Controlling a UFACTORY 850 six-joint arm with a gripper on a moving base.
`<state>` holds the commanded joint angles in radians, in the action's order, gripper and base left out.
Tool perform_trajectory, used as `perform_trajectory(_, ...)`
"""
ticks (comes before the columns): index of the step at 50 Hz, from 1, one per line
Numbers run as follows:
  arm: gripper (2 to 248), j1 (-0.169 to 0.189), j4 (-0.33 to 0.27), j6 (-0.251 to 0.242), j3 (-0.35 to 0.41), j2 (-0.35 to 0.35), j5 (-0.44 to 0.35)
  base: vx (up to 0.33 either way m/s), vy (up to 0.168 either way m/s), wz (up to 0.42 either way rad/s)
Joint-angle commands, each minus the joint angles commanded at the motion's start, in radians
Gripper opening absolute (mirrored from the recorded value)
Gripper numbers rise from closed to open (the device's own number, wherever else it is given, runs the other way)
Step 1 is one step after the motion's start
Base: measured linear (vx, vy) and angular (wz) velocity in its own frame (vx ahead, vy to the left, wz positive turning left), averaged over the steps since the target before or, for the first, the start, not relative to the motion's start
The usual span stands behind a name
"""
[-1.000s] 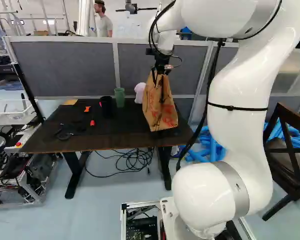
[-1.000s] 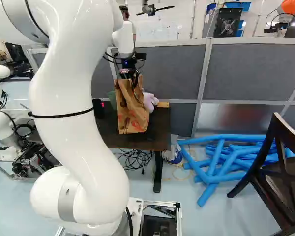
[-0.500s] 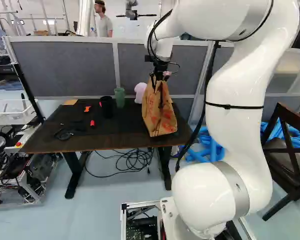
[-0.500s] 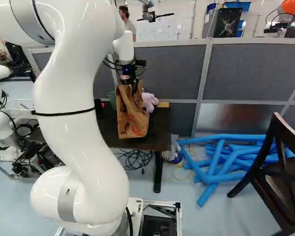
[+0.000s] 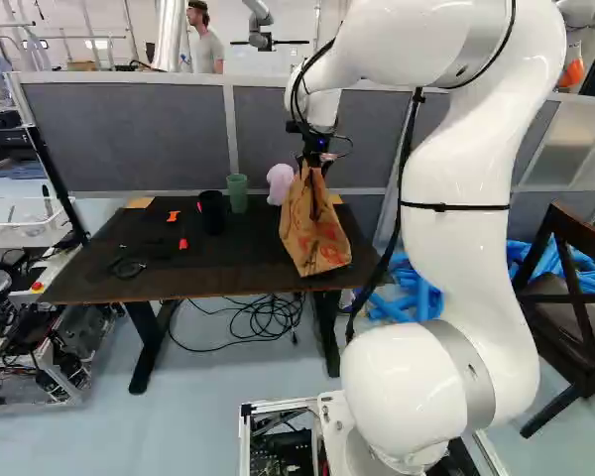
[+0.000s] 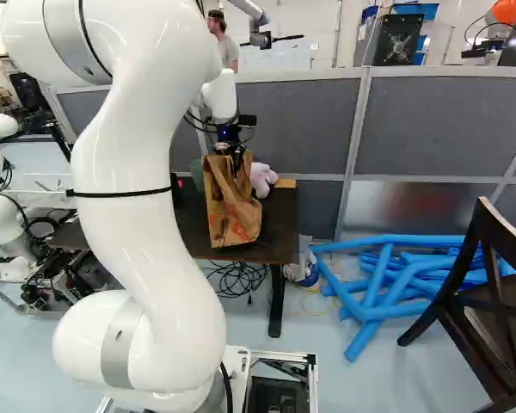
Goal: Pick up the bag on the ground and place it on the table
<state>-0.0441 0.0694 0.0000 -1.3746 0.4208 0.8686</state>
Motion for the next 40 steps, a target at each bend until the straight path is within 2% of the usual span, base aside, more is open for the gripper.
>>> perform_trajectory(11, 21, 0.0, 0.0, 0.0, 0.002, 0.02, -0.026, 0.0, 0.0, 0.0)
perform_trajectory(37, 21, 0.0, 0.0, 0.0, 0.002, 0.023, -0.029, 0.0, 0.0, 0.0)
perform_trajectory(38, 42, 0.0, 0.0, 0.0, 0.002, 0.023, -0.029, 0.0, 0.0, 0.0)
perform_trajectory(40, 42, 0.0, 0.0, 0.0, 0.002, 0.023, -0.029, 0.0, 0.0, 0.0)
